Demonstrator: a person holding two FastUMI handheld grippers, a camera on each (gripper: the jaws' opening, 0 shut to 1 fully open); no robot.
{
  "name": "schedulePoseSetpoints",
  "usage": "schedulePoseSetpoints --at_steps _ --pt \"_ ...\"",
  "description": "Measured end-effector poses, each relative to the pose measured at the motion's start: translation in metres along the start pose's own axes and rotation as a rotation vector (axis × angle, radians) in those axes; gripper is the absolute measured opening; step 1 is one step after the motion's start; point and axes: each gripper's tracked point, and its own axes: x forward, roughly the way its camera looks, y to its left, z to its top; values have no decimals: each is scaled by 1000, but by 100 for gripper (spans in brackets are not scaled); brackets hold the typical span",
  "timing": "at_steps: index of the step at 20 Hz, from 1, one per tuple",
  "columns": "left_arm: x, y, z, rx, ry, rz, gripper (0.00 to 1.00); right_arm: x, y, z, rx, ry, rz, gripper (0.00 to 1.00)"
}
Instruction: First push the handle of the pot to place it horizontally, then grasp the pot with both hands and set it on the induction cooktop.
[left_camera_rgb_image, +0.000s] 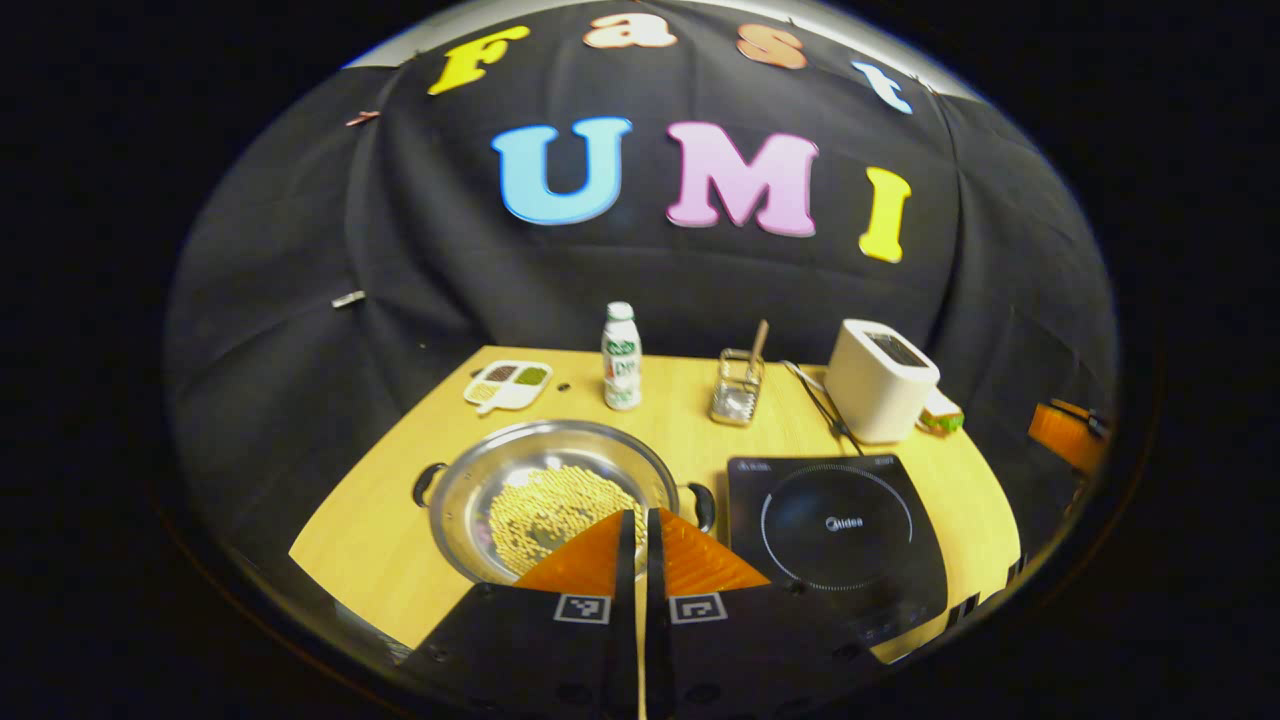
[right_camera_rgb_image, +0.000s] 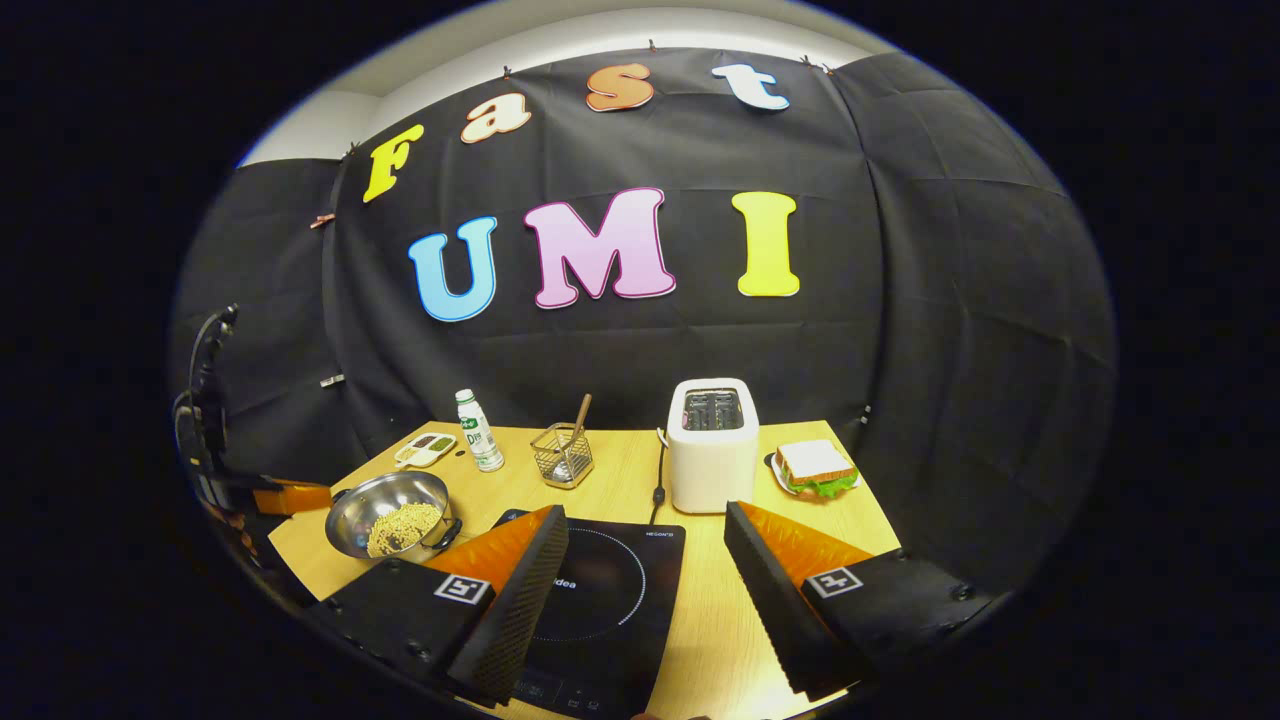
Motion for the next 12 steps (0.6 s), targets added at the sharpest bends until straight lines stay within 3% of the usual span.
schedulePoseSetpoints --at_steps 5,8,12 --pt "-15 62 54 -102 -136 41 39 16 26 -3 3 26 4 99" --pt "-8 104 62 -72 -160 50 97 24 57 -9 4 55 2 98" --pt "19 149 46 -55 -107 14 95 45 117 -26 -24 122 9 99"
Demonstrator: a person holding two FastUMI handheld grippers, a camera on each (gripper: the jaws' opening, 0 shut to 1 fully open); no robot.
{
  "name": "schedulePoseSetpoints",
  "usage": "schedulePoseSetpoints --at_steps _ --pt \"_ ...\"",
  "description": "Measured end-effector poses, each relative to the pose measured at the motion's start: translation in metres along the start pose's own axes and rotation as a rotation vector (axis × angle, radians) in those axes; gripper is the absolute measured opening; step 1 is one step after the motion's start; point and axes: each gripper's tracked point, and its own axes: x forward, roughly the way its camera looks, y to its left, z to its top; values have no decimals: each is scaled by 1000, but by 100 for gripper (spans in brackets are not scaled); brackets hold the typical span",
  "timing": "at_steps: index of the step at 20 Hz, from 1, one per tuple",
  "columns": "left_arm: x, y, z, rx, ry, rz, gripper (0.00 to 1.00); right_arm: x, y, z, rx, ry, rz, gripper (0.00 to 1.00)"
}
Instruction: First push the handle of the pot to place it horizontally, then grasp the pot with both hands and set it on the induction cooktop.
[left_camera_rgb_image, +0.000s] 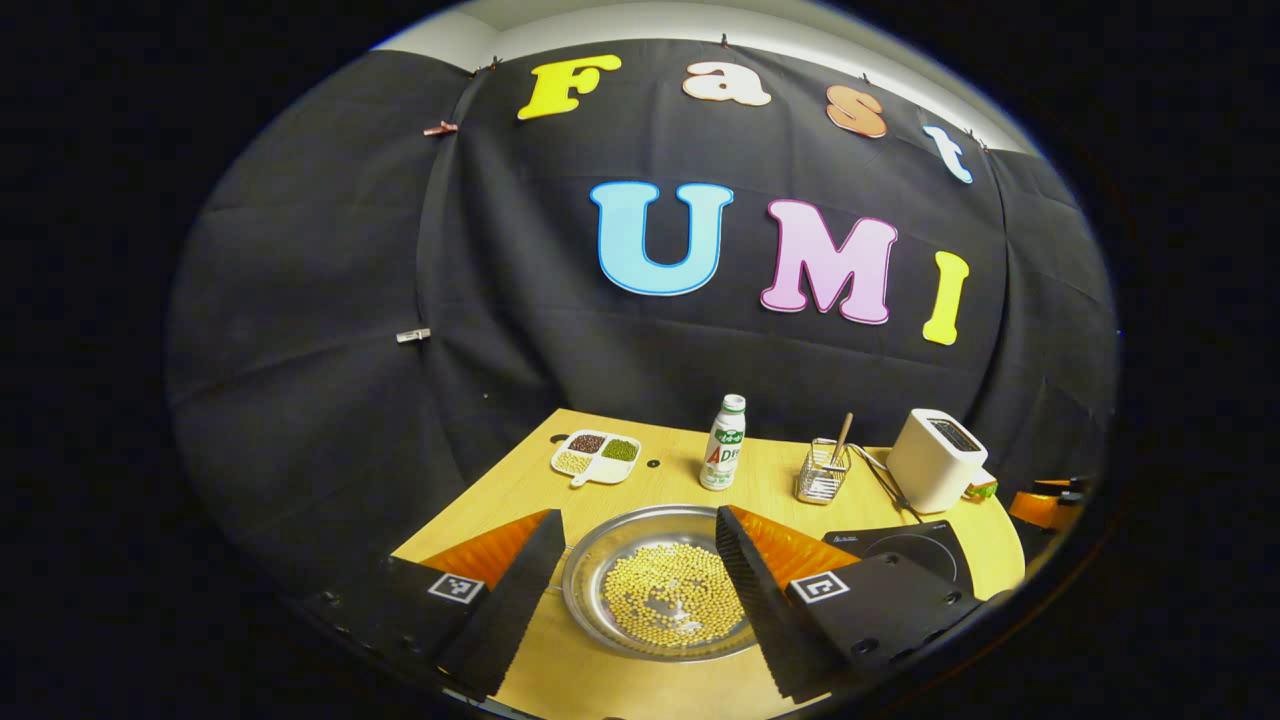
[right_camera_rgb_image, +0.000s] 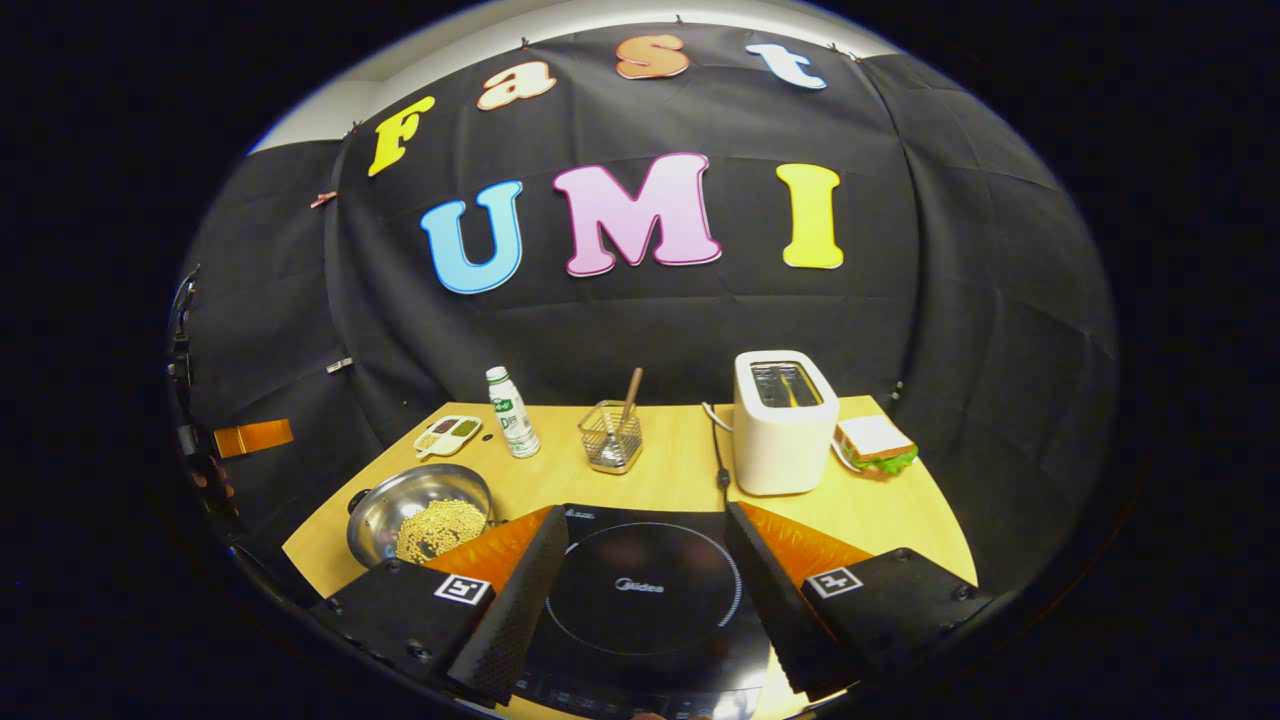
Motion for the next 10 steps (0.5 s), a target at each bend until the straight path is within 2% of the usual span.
schedulePoseSetpoints --at_steps 4,5,6,10 --pt "36 50 -17 -10 53 -40 95 36 64 -16 -49 68 6 99" --pt "46 61 -21 -4 65 -45 93 46 79 -22 -47 91 6 99" --pt "55 70 -26 2 80 -55 95 57 92 -29 -52 115 9 99" --pt "88 94 -52 16 153 -99 95 99 132 -58 -63 210 19 98"
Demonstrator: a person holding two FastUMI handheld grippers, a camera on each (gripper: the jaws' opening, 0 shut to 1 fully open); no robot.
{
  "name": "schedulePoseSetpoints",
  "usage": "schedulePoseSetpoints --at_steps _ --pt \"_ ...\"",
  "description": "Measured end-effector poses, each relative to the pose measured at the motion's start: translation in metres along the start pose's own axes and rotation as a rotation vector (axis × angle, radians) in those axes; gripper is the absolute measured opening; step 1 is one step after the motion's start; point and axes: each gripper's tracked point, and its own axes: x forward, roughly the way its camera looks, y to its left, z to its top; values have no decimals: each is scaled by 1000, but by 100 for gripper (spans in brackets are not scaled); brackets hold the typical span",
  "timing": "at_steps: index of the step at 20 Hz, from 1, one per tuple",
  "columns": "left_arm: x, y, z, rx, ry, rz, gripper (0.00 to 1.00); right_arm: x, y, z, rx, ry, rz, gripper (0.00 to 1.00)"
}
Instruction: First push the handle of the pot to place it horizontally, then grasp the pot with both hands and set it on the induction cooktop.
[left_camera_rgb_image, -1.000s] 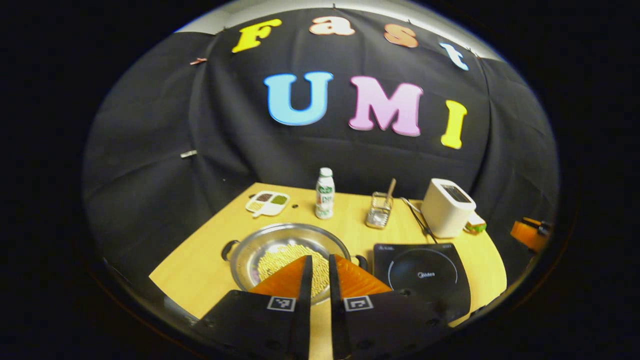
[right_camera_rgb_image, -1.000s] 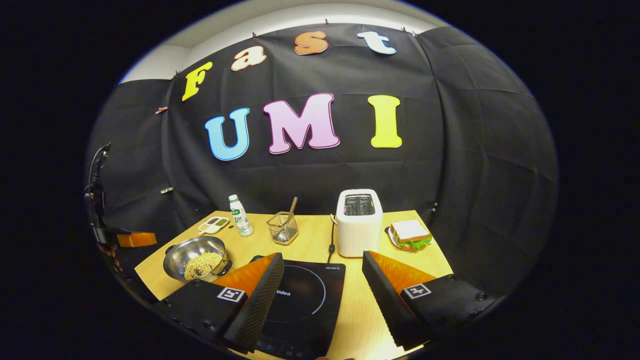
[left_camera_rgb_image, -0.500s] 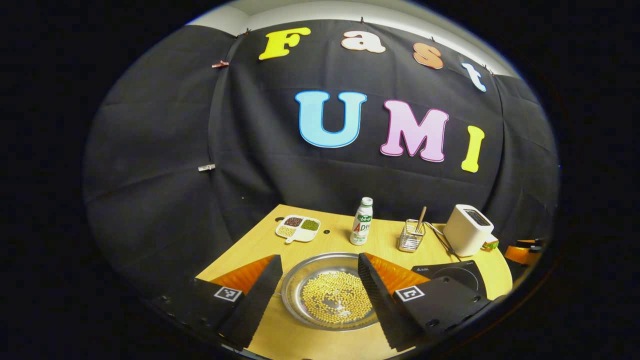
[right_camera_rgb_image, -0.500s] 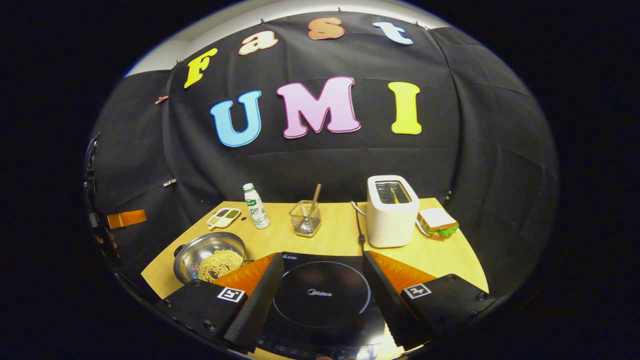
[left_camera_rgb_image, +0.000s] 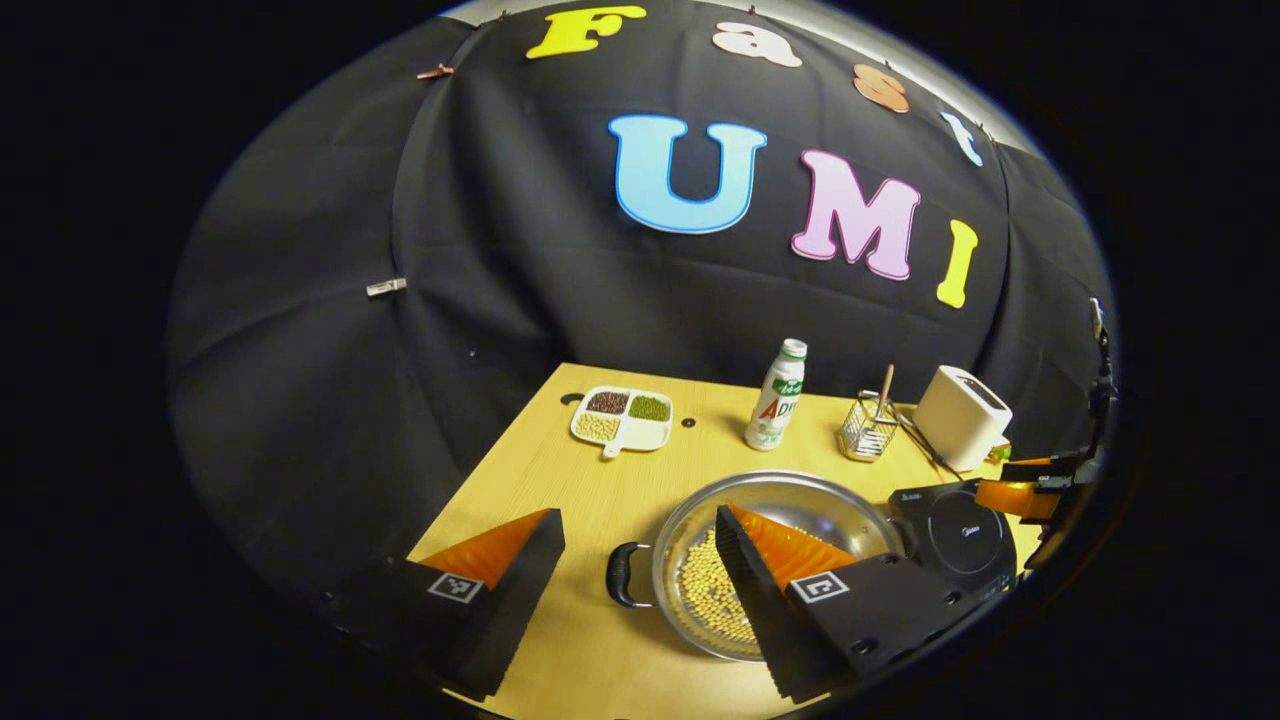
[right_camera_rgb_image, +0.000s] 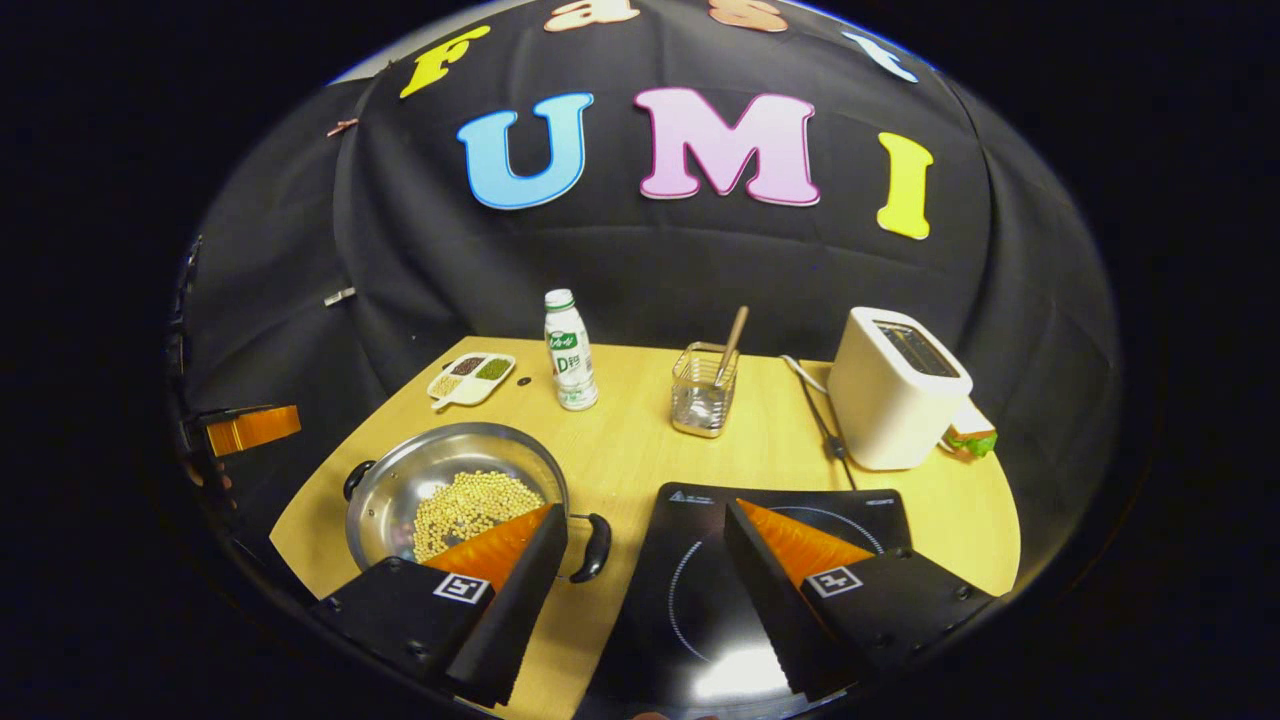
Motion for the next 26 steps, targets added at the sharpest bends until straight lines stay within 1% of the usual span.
schedulePoseSetpoints --at_steps 3,4,6,8,10,12,13,14,15,17,19,20,21,24,25,26 --pt "25 8 -17 -6 44 -42 96 31 11 -15 -26 61 -17 99" --pt "31 9 -22 -7 59 -56 95 41 17 -20 -22 79 -10 99" --pt "47 9 -36 -6 87 -81 96 58 28 -32 -1 121 20 99" --pt "63 10 -49 9 114 -104 95 73 30 -45 27 166 21 99" --pt "75 8 -62 26 145 -130 95 85 33 -52 64 187 18 99" --pt "85 6 -73 42 166 -150 95 94 33 -59 94 204 14 99" --pt "90 6 -78 46 180 -158 93 98 35 -62 109 213 18 99" --pt "95 5 -84 42 195 -166 95 100 36 -65 122 224 19 99" --pt "99 3 -89 35 210 -178 95 103 37 -69 132 235 23 99" --pt "106 2 -96 21 236 -195 96 109 43 -73 138 247 34 99" --pt "113 3 -102 21 262 -194 96 112 48 -78 141 267 40 98" --pt "115 3 -105 19 273 -198 96 113 50 -82 139 280 38 98" --pt "117 3 -108 11 284 -203 96 116 49 -80 131 268 28 99" --pt "121 -4 -118 -24 313 -226 94 120 47 -84 115 278 11 95" --pt "122 -5 -118 -34 312 -230 92 121 46 -87 103 282 6 90" --pt "122 -5 -118 -42 313 -232 91 121 45 -90 89 290 4 88"
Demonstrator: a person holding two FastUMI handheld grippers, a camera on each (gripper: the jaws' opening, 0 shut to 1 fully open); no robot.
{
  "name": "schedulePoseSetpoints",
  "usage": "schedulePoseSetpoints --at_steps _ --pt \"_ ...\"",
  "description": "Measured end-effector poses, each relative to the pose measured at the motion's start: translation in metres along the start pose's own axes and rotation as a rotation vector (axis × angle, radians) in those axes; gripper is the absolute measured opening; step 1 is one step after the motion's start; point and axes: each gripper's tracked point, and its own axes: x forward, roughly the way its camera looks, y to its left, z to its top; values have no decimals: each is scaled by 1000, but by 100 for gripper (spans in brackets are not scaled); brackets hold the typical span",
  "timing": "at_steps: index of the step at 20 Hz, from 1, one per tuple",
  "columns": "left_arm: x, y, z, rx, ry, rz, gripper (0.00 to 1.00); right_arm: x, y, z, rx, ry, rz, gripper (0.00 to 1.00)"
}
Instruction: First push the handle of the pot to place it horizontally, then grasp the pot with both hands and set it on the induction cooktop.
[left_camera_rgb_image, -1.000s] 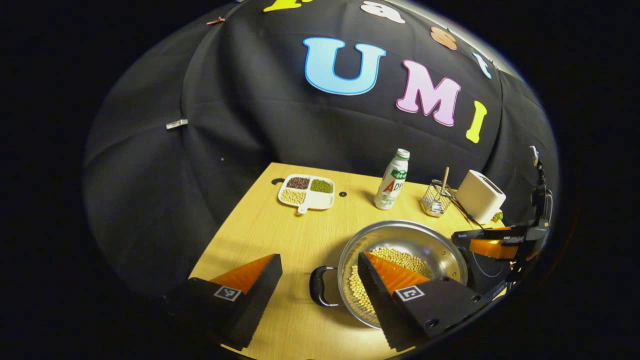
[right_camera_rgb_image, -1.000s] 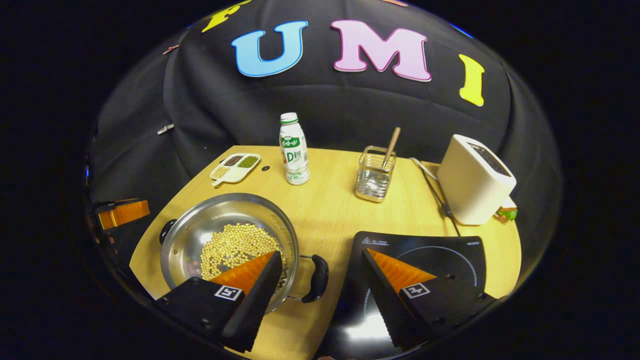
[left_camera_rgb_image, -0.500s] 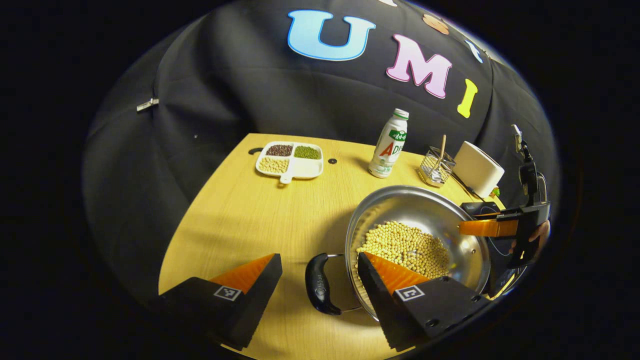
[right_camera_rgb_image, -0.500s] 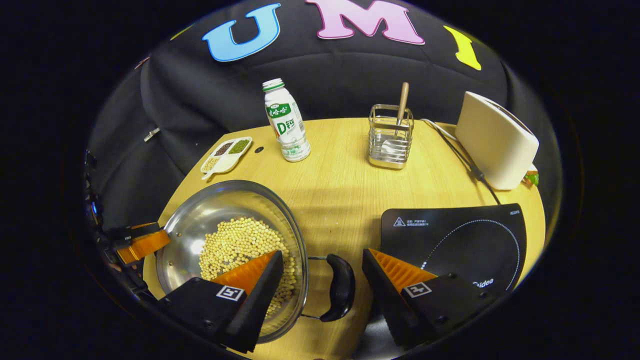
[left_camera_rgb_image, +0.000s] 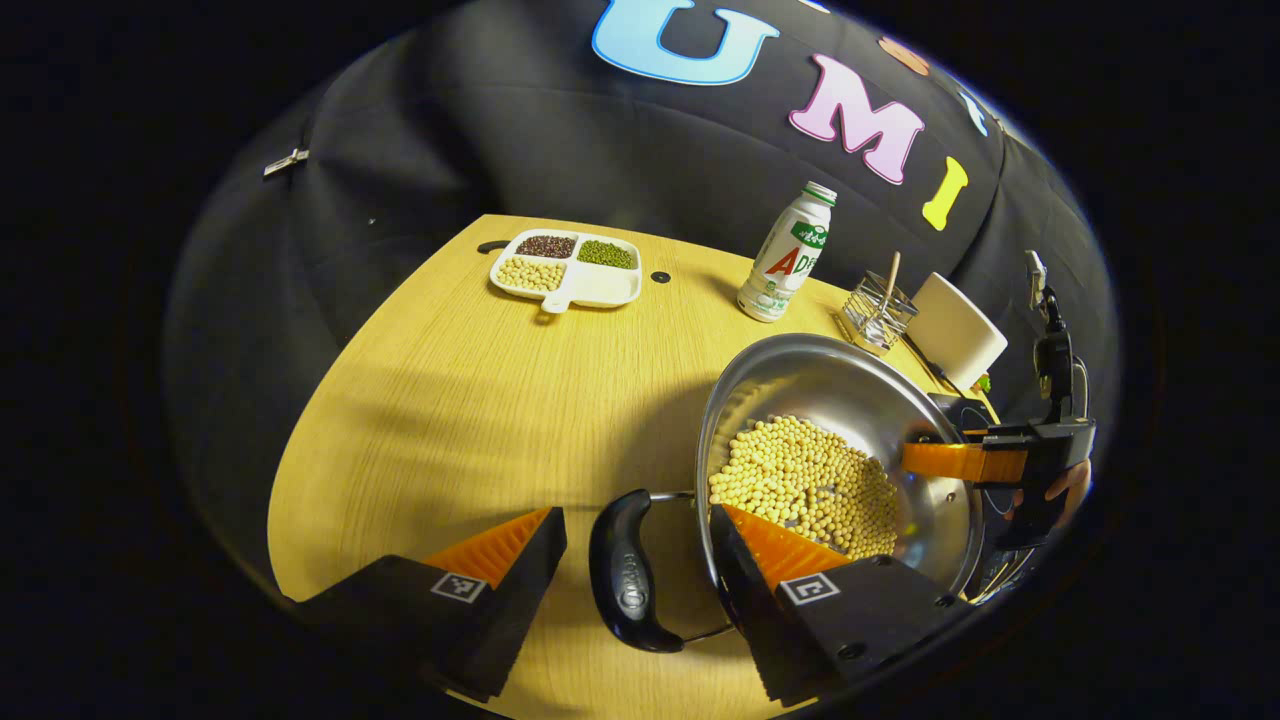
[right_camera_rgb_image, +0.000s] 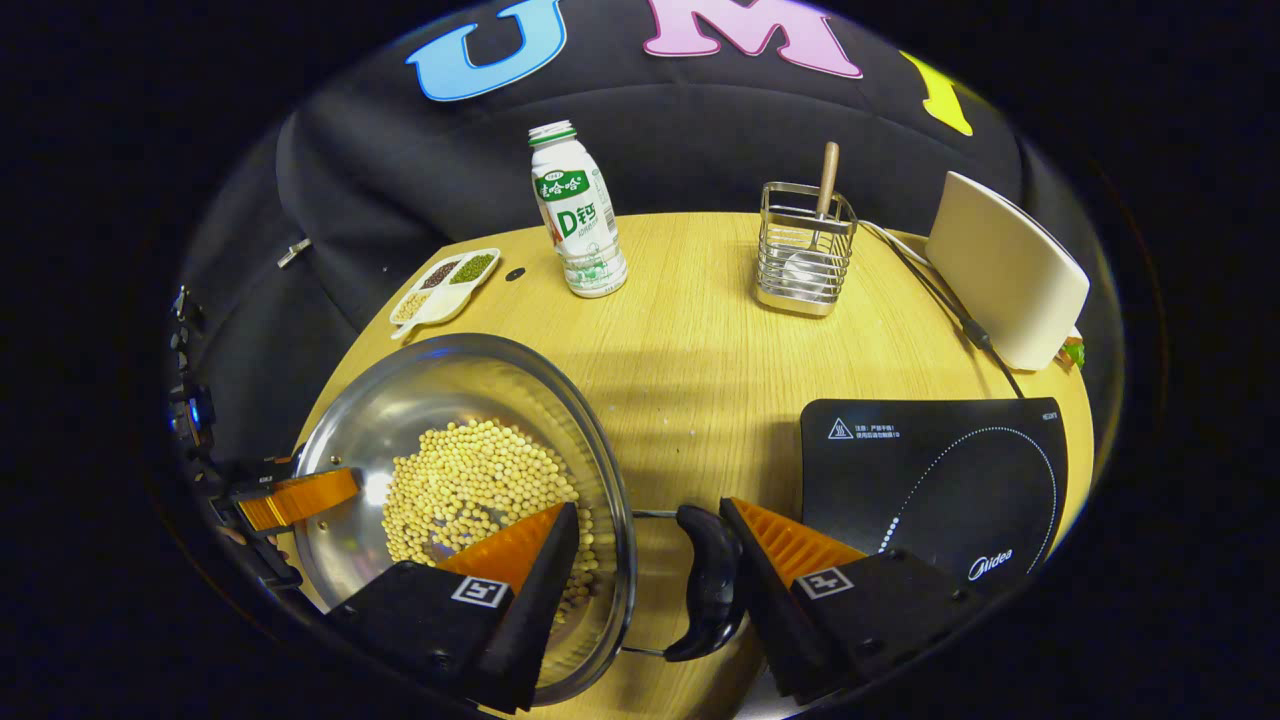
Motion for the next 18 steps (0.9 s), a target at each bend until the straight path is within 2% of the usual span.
schedulePoseSetpoints --at_steps 1,4,6,8,9,10,14,15,18 --pt "1 0 -1 -7 2 -4 87 2 1 -4 -14 11 7 83" --pt "4 -6 -5 -28 11 -37 78 8 0 -22 -73 59 7 81" --pt "6 -8 -4 -41 3 -52 69 10 0 -23 -13 69 18 80" --pt "6 -7 -6 -56 10 -60 68 9 0 -21 33 74 27 77" --pt "6 -7 -9 -58 27 -57 66 7 -1 -20 44 79 32 70" --pt "5 -8 -11 -55 38 -56 66 10 -2 -21 50 79 37 72" --pt "8 -9 -14 -81 53 -69 67 10 -1 -21 96 77 56 64" --pt "8 -10 -21 -99 84 -75 66 12 -4 -21 91 76 57 63" --pt "7 -9 -20 -102 81 -58 65 11 -4 -21 108 75 55 61"
